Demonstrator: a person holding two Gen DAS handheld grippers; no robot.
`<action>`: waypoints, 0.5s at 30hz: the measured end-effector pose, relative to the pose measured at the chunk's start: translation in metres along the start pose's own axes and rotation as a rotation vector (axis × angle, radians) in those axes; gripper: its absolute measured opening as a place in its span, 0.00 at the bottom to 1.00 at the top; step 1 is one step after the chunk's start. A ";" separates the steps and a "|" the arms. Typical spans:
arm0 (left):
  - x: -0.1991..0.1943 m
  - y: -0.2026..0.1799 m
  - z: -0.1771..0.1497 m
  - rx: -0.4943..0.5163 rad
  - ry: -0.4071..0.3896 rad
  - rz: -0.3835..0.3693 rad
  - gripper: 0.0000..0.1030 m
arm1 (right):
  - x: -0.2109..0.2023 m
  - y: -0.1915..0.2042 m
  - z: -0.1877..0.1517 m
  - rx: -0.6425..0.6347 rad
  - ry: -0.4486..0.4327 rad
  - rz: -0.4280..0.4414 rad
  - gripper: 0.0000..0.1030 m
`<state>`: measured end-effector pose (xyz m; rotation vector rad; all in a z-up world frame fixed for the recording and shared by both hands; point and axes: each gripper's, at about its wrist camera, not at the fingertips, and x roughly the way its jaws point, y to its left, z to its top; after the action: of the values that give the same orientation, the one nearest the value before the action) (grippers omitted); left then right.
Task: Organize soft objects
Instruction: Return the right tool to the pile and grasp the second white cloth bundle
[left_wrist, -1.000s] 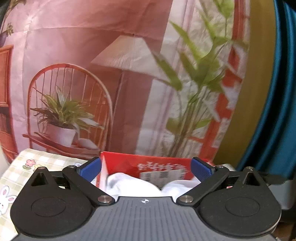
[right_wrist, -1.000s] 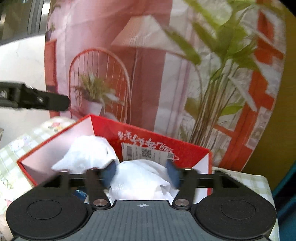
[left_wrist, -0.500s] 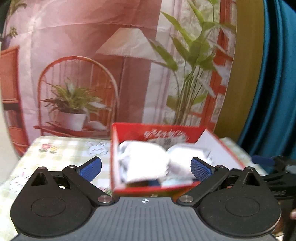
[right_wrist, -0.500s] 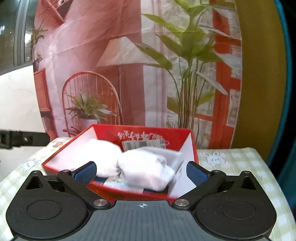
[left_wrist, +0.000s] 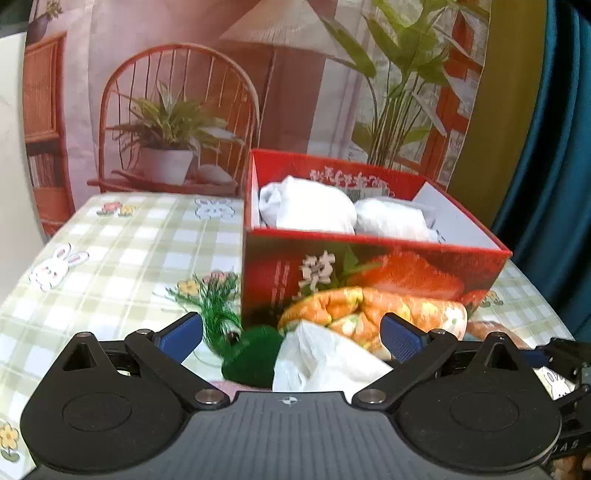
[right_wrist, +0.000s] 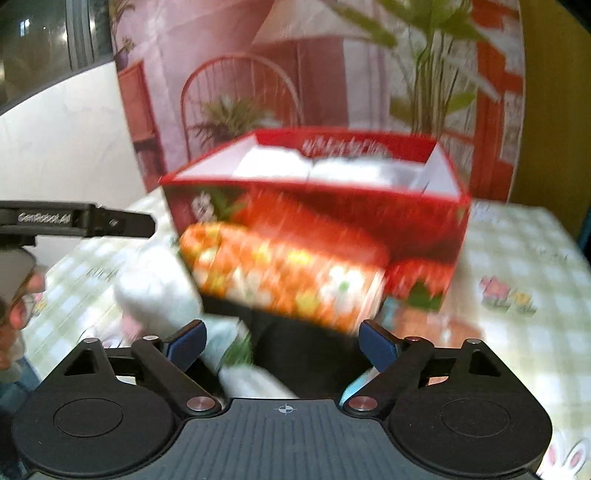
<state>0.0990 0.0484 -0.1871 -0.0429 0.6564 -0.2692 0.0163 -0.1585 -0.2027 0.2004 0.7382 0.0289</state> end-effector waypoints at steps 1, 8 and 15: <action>0.001 0.001 -0.002 0.000 0.006 -0.008 0.98 | 0.001 0.002 -0.003 -0.002 0.014 0.009 0.79; 0.012 -0.002 -0.019 -0.028 0.086 -0.072 0.82 | 0.012 0.011 -0.014 -0.051 0.118 0.057 0.70; 0.019 -0.006 -0.030 -0.027 0.111 -0.089 0.68 | 0.019 0.008 -0.029 -0.050 0.194 0.017 0.67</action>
<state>0.0937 0.0387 -0.2213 -0.0834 0.7694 -0.3507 0.0109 -0.1443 -0.2349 0.1575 0.9277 0.0834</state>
